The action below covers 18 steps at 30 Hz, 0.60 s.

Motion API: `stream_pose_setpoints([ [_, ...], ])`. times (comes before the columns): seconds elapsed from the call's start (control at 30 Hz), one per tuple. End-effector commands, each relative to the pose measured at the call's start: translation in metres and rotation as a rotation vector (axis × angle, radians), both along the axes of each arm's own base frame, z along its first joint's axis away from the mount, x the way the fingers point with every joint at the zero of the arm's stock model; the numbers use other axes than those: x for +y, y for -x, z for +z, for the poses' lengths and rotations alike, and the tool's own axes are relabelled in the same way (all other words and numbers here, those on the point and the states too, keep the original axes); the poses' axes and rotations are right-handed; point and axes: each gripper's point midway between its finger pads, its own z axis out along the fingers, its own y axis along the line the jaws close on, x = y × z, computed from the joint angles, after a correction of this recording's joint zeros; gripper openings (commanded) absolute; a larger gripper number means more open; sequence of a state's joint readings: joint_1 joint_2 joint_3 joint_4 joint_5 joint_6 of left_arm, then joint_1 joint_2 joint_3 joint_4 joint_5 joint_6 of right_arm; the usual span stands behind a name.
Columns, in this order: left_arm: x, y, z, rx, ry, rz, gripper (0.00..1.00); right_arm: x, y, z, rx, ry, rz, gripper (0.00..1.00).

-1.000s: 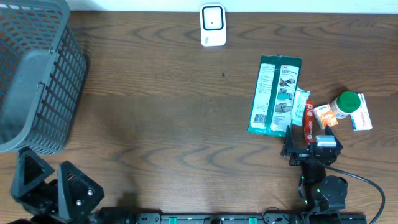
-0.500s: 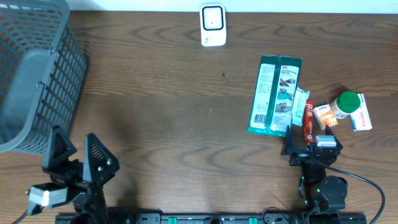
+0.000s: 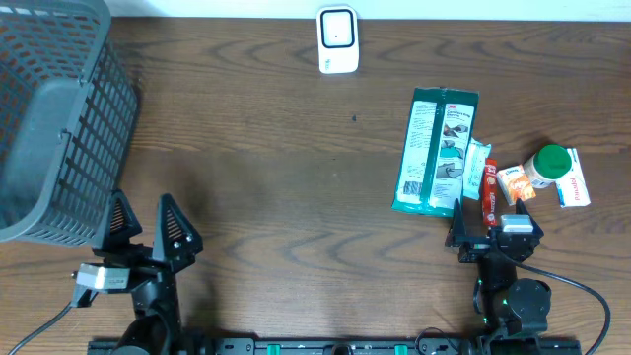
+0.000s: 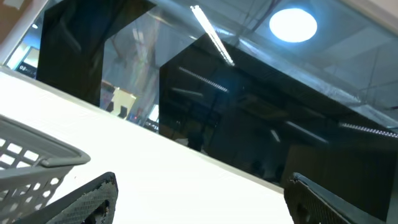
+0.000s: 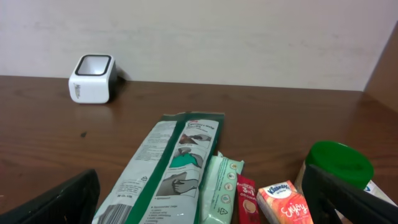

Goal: Scan the item barcode

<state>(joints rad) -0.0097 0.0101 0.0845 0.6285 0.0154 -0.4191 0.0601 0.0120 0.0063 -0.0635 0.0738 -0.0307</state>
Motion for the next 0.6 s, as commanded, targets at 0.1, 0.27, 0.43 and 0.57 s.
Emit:
stream_pose_setpoints([
  [0.1, 0.001, -0.004, -0.012, 0.018, 0.0, 0.007, 0.87, -0.001, 0.0, 0.0, -0.001, 0.008, 0.0, 0.99],
  [0.27, -0.001, -0.009, -0.022, 0.041, -0.004, 0.0, 0.87, -0.001, 0.0, 0.0, -0.001, 0.008, 0.0, 0.99],
  [0.43, -0.001, -0.02, -0.043, 0.114, -0.004, -0.004, 0.87, -0.001, 0.0, 0.0, -0.001, 0.008, 0.0, 0.99],
  [0.57, -0.001, -0.037, -0.082, 0.286, -0.01, -0.001, 0.87, -0.001, 0.0, 0.0, -0.001, 0.008, 0.0, 0.99],
])
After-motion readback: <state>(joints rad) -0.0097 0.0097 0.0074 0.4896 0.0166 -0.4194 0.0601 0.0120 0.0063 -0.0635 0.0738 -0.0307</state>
